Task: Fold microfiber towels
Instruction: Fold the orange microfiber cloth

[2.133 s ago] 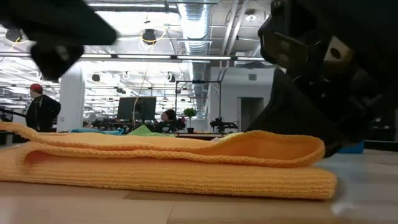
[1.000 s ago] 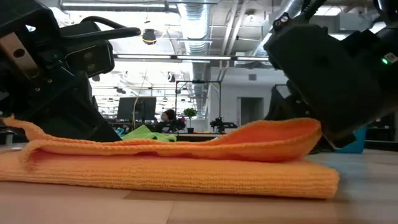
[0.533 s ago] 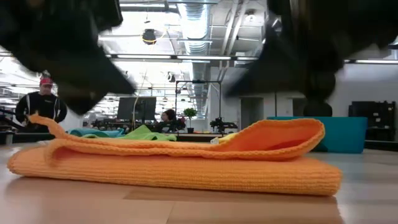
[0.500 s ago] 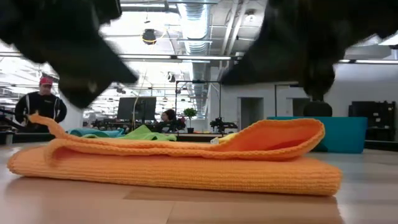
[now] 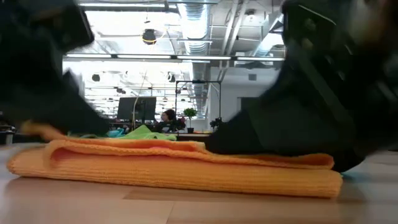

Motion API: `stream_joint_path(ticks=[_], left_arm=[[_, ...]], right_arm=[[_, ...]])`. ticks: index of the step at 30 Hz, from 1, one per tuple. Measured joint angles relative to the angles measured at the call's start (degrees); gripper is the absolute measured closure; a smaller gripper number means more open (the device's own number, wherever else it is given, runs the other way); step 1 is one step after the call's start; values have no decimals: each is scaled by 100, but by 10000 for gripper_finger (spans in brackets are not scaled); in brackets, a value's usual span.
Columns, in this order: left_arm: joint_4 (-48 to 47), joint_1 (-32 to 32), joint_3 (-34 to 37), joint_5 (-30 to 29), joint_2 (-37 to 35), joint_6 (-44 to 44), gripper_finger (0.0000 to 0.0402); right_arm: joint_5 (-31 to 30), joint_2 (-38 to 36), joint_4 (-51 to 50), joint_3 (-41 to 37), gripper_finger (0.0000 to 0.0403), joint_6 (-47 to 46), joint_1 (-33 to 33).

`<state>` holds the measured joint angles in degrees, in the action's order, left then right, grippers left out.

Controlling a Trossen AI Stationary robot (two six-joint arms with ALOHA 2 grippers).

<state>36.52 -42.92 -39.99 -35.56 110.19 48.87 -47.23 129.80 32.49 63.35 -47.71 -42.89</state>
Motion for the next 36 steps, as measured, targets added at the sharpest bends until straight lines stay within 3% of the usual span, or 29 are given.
stream_joint_path(ticks=[4, 12, 20, 28, 36], left_arm=[[232, -89, -16, -5, 357, 52, 401], [-101, -190, -28, 76, 446, -187, 401], [24, 341, -20, 408, 373, -310, 401], [-187, 1061, -11, 867, 320, -1066, 401], [-807, 1366, -9, 1330, -18, -1366, 401]], right_arm=[[-96, 203, -179, 189, 382, 130, -88], [449, -97, -1670, 304, 384, 115, -40], [445, -289, -2183, 282, 380, 666, 217], [431, -414, -2416, 268, 383, 1259, 660], [656, -1113, -4107, 232, 378, 1288, 594]])
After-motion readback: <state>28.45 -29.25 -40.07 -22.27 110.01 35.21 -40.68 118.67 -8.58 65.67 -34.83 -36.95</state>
